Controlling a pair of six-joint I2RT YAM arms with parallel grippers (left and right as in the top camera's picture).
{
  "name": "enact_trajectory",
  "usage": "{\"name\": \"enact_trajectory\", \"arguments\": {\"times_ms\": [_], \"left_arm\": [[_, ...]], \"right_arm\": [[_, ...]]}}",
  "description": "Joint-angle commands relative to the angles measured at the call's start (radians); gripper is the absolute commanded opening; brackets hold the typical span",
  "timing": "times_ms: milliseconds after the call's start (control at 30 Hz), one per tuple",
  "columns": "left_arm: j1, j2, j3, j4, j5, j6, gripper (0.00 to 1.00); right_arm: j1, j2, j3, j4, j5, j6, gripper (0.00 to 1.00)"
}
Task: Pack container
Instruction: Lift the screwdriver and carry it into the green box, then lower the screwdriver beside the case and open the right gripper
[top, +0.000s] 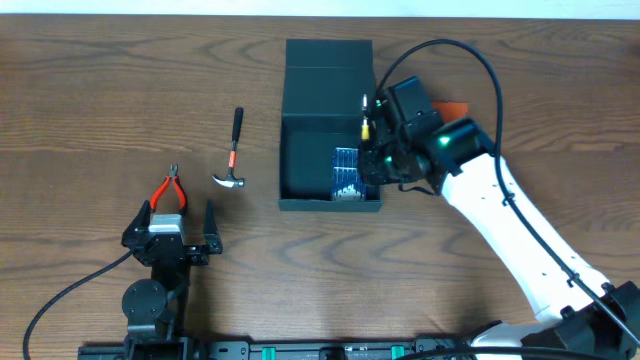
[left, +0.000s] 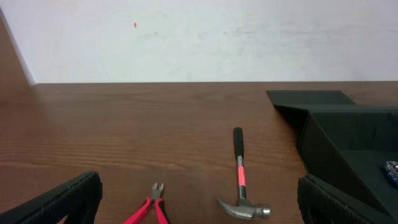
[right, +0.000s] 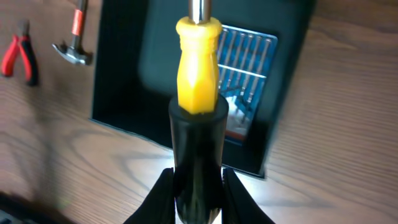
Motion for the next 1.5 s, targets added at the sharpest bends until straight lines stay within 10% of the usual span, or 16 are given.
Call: {"name": "enact_trajectory", "arguments": {"times_ms": [0,1467], "left_arm": [[-0.003,-0.006,-0.011,-0.015,0.014,0.014,0.99],[-0.003,-0.006,-0.011,-0.015,0.014,0.014,0.98]], "right_arm": [[0.033,-0.014,0.022,0.016,0.072,0.113,0.01],[0.132,0.36,0.021,0.186,0.067,0.214,0.01]]}}
